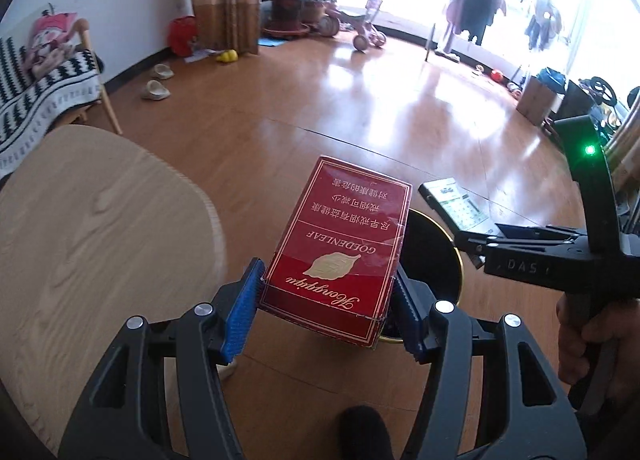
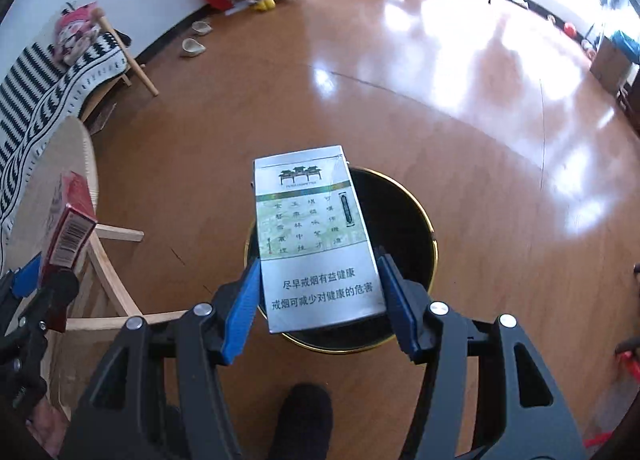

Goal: Collect trash
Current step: 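Carry both boxes over the black bin and open the right tool to drop its box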

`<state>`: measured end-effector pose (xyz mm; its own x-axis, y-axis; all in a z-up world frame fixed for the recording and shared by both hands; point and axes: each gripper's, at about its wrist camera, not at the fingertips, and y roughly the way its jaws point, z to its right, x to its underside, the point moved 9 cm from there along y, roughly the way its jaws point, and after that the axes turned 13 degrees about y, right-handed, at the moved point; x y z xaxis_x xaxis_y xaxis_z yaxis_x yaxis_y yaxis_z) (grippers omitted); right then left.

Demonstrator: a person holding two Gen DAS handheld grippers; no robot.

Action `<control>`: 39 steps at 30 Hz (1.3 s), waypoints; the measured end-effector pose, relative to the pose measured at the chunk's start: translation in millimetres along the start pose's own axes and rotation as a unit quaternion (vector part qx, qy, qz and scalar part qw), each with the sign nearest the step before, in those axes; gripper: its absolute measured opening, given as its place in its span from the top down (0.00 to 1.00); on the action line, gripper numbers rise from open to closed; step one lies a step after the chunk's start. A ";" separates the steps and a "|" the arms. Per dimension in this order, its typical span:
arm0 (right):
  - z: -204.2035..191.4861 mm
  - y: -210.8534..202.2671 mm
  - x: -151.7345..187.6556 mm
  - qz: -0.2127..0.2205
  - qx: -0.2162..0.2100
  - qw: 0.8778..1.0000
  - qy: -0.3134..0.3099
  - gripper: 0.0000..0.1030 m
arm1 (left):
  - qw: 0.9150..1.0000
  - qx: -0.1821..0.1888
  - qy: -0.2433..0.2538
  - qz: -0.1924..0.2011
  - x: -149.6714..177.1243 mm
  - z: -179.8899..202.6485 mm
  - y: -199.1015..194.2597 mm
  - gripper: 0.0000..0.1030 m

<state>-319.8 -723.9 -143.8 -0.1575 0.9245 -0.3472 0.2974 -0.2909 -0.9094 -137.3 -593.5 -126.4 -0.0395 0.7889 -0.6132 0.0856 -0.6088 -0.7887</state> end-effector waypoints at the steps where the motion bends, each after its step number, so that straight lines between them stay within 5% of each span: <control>1: 0.6 1.1 -0.6 -0.003 0.001 1.000 0.001 0.44 | 1.000 0.002 0.001 -0.002 -1.8 -0.9 4.2 0.43; 22: 5.4 18.3 -6.4 -0.017 0.004 1.000 0.026 0.46 | 1.000 0.023 -0.001 -0.016 -15.6 21.7 42.2 0.43; 26: 5.7 17.5 -9.8 -0.012 0.002 0.999 0.033 0.18 | 1.000 0.024 -0.002 -0.015 -15.9 20.9 42.6 0.43; 39: 25.3 1.2 -24.1 0.031 0.005 0.996 0.083 0.16 | 0.999 0.038 0.003 -0.016 -16.4 30.6 50.6 0.42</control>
<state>-339.4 -752.8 -142.3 0.0191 0.9327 -0.3602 0.2919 -0.3497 -0.8902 -162.8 -639.8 -157.6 -0.0344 0.8081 -0.5880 0.0082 -0.5881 -0.8087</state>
